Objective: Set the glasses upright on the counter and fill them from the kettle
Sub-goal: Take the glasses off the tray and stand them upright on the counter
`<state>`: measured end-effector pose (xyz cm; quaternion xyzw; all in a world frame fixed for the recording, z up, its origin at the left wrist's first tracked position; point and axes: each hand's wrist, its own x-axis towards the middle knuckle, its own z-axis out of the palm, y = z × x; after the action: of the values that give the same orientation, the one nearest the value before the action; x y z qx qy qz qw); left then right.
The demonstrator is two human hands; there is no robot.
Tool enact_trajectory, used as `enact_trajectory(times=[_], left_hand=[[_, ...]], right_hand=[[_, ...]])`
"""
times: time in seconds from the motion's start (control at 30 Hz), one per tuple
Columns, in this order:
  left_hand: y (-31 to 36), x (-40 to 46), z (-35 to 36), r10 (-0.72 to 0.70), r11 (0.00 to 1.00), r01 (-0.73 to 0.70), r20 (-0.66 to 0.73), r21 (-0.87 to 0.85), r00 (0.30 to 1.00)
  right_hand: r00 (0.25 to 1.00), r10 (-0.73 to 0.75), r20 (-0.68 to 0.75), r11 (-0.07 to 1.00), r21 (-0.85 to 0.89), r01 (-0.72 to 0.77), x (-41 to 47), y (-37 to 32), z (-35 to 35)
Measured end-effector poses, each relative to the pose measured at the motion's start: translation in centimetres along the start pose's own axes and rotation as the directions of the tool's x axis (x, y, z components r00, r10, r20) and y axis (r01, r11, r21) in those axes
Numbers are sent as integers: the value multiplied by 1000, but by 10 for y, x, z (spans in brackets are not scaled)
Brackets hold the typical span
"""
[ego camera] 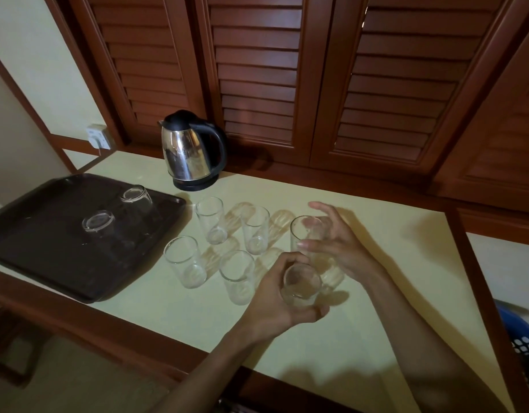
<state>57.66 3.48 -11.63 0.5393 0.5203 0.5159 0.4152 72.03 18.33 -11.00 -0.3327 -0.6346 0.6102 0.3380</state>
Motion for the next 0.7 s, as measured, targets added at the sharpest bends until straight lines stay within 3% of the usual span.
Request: enact_trajectory(times=[0.37, 0.7], left_hand=[[67, 3, -25, 165, 980, -171, -70, -97, 984], [94, 19, -120, 269, 963, -269, -66, 15, 961]], right_hand=[[970, -243, 28, 958, -148, 245, 7, -87, 13], [960, -264, 90, 926, -255, 279, 53, -123, 83]])
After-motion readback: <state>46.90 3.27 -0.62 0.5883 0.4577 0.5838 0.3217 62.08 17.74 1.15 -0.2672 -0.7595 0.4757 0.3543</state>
